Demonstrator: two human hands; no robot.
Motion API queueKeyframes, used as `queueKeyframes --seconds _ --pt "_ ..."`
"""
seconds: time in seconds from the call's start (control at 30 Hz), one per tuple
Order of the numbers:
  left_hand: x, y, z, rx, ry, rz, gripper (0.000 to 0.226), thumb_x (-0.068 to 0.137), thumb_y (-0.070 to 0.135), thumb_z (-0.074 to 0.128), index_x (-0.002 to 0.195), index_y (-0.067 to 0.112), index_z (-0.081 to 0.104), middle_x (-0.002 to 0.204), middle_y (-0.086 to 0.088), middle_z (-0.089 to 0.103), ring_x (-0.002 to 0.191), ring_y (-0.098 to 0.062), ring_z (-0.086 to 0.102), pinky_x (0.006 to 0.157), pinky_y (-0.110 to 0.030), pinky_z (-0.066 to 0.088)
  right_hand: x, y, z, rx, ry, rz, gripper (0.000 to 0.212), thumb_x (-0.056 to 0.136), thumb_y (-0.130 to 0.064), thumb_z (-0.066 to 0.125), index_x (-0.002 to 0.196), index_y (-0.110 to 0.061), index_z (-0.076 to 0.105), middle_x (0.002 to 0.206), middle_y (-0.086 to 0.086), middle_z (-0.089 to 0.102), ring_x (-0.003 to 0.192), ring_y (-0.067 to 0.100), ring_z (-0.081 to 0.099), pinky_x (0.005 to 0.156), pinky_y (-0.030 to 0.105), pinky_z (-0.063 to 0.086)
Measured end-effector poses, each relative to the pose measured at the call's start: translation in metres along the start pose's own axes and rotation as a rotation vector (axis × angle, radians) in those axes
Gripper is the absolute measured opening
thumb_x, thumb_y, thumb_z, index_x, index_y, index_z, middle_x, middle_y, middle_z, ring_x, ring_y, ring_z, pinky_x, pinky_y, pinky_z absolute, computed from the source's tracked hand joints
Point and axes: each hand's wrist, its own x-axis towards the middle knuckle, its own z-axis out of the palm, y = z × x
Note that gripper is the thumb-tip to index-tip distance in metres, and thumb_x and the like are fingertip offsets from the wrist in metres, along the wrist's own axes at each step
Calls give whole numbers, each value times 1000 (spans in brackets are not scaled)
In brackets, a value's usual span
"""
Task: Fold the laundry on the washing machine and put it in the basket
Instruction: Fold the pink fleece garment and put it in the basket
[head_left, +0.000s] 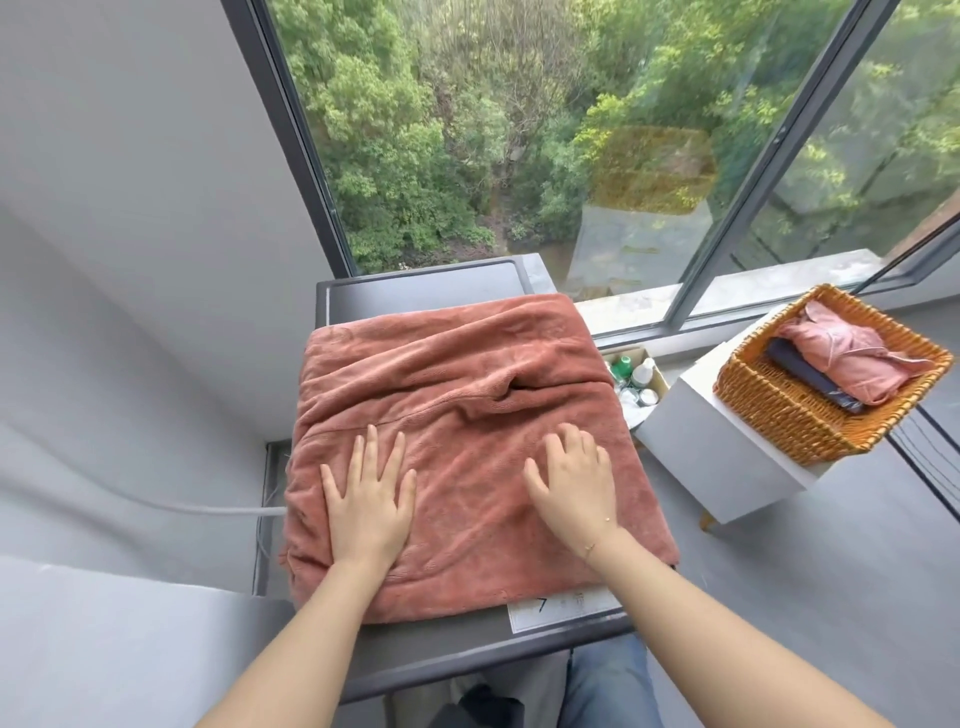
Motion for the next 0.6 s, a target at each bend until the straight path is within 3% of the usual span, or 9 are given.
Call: queueKeyframes --seconds 0.1,0.2,0.3,0.4,0.47,0.53,0.6 --pt "0 3 -3 11 -45 -40 61 93 57 4 152 40 7 161 6 -4 148 -13 -5 117 -54 -7 -3 4 18 -45 -96 -39 66 88 -47 16 143 -21 40 156 8 26 145 25 19 117 46 11" --pt "1 19 -9 -56 -5 -67 55 99 49 17 152 35 11 161 1 -5 148 -15 -9 114 -52 -14 -34 13 35 -72 -70 -9 59 93 -44 28 148 -25 33 156 4 26 145 21 17 115 46 7" --pt "-8 36 -3 -72 19 12 63 92 53 12 151 33 19 161 1 4 148 -16 -1 116 -48 -10 -48 17 34 -71 -41 2 58 93 -44 31 148 -26 31 156 3 26 145 20 16 116 45 5" --pt "-12 37 5 -35 -38 -11 67 89 55 4 151 34 15 161 3 2 148 -15 -2 116 -48 -10 -50 16 34 -74 -23 0 57 91 -45 34 145 -27 38 154 2 32 143 19 22 115 43 8" --pt "-8 39 -1 -110 -44 -52 60 94 52 12 151 34 18 161 5 5 148 -12 0 116 -45 -10 -44 15 29 -8 28 18 53 86 -44 39 132 -25 54 142 3 48 133 21 37 110 41 20" --pt "4 45 -14 -251 35 -117 48 99 40 32 146 29 36 158 4 23 146 -13 17 118 -45 5 -23 13 15 183 55 81 38 82 -35 45 109 -22 67 120 0 61 115 21 52 99 38 38" --pt "22 52 -31 -376 130 -166 42 96 29 46 137 19 49 151 -1 36 138 -20 32 112 -45 22 3 9 -5 453 7 176 20 85 -20 51 95 -19 69 103 -5 64 100 16 57 91 36 45"
